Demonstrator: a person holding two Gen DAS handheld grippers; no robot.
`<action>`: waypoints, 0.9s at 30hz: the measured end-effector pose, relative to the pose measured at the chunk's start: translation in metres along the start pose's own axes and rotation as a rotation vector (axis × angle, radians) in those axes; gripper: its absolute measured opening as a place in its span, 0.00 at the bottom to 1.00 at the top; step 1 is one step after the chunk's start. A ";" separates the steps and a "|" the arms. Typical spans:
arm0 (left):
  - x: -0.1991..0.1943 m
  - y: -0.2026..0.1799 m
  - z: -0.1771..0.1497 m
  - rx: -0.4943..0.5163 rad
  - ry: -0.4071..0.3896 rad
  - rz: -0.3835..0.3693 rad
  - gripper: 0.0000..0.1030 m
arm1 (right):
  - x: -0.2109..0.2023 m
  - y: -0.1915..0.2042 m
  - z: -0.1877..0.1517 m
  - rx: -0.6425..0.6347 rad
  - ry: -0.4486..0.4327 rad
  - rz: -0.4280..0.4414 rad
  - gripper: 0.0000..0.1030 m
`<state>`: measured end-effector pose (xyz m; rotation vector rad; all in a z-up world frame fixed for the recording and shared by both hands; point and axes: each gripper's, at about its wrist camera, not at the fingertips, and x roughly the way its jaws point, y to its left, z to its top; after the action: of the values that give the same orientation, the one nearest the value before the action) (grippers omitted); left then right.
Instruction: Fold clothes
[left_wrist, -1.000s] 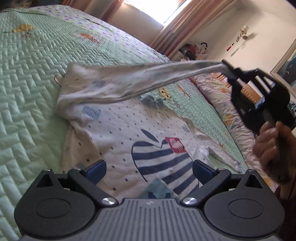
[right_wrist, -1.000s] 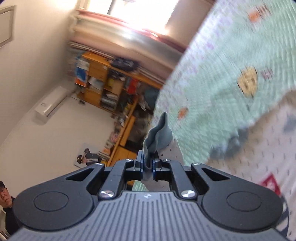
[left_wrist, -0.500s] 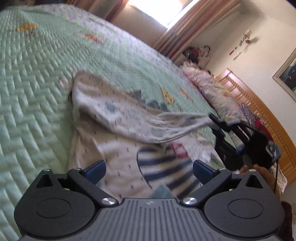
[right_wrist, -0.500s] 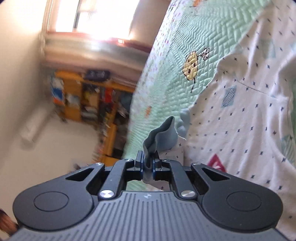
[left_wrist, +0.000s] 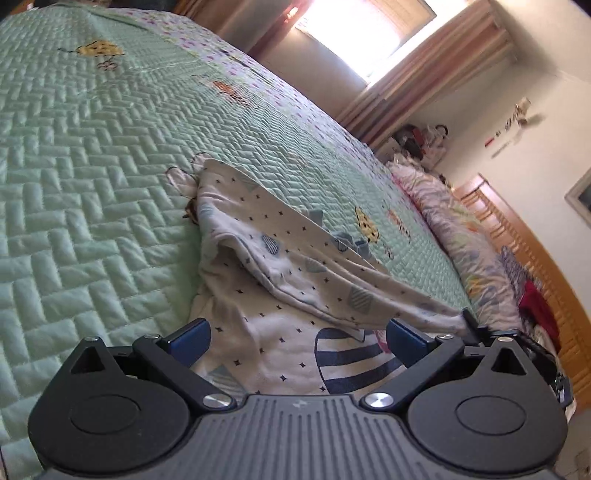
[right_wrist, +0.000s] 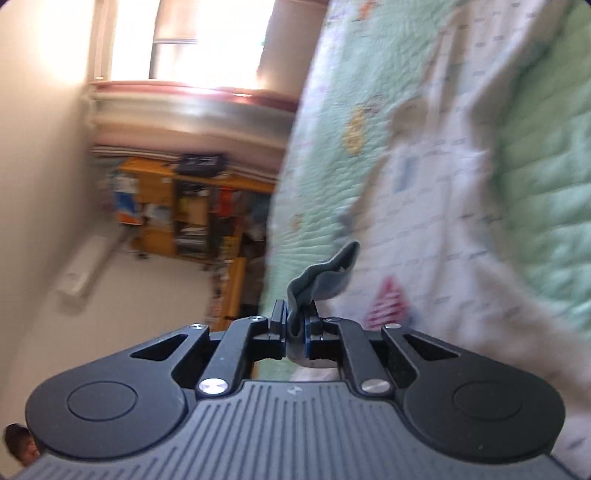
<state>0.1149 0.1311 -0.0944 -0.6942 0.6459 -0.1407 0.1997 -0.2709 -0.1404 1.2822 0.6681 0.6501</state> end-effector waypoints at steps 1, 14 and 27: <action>-0.002 0.000 0.001 -0.001 -0.001 0.004 0.98 | 0.001 0.004 0.002 0.009 -0.007 0.023 0.09; 0.023 -0.037 0.007 0.549 0.054 0.242 0.98 | -0.001 0.039 0.021 0.087 -0.032 0.158 0.09; 0.048 -0.036 0.013 0.704 0.015 0.429 0.98 | -0.037 0.009 0.009 -0.140 -0.037 -0.226 0.54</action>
<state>0.1643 0.0945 -0.0882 0.1286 0.6894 0.0292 0.1818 -0.3032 -0.1265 1.0691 0.7122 0.4779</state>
